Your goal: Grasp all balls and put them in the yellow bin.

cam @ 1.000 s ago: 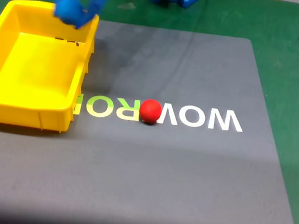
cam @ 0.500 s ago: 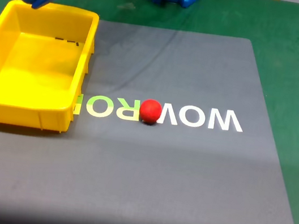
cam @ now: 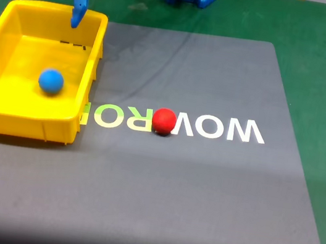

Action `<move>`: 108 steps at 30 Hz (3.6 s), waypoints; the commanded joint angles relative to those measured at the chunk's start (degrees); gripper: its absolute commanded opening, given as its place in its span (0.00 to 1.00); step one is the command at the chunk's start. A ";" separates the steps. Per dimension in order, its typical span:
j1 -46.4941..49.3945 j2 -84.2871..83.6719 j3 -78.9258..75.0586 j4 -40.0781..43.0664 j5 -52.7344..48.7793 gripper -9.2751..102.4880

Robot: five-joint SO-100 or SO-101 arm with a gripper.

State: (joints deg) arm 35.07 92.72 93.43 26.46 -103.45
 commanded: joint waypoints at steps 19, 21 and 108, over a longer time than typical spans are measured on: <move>-23.38 -0.26 -3.60 7.73 2.29 0.44; -25.22 -2.02 -3.60 7.73 2.55 0.44; -27.16 -16.08 -22.24 5.36 4.48 0.08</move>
State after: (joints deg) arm 5.36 70.14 75.50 33.49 -98.44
